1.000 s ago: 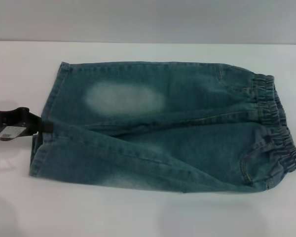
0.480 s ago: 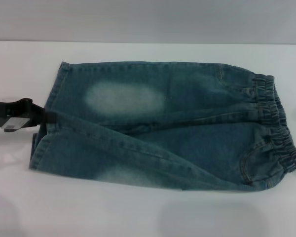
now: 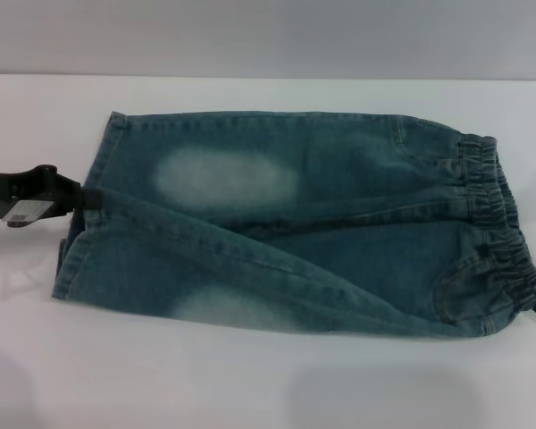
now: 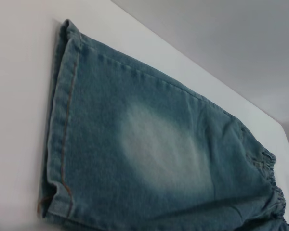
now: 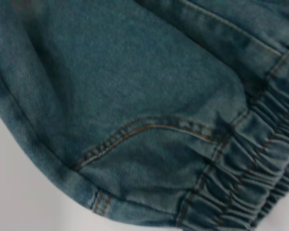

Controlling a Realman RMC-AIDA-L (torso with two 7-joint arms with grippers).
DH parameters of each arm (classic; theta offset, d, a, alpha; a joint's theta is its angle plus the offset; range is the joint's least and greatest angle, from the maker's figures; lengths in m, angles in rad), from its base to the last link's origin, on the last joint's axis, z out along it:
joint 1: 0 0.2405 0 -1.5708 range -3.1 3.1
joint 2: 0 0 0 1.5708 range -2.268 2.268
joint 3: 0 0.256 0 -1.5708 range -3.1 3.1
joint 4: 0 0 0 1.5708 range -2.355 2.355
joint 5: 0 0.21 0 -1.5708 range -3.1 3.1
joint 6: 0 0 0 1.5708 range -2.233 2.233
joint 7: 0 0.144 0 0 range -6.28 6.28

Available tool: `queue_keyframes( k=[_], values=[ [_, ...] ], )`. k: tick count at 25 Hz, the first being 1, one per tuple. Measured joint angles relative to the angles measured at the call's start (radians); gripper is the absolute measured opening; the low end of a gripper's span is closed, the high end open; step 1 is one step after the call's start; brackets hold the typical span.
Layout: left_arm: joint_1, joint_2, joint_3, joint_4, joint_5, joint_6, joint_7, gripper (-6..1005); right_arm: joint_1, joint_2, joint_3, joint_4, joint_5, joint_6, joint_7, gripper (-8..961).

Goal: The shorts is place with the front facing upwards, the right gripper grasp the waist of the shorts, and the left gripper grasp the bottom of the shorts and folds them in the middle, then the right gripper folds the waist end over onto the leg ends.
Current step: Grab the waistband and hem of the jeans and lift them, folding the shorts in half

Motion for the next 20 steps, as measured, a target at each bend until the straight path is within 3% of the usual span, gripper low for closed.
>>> queue_keyframes(
  k=[7,15,20],
  values=[
    [-0.001,0.001,0.0,0.0,-0.009,-0.007,0.0,14,0.001,0.026,-0.002,0.0,-0.002,0.017,0.002,655],
    [0.001,0.0,0.006,-0.006,-0.011,-0.011,0.01,14,0.003,0.037,0.01,-0.009,0.041,0.023,0.002,654],
    [0.005,-0.003,0.006,-0.009,-0.011,-0.014,0.018,15,-0.001,0.038,0.011,-0.012,0.095,0.023,0.002,605]
  ],
)
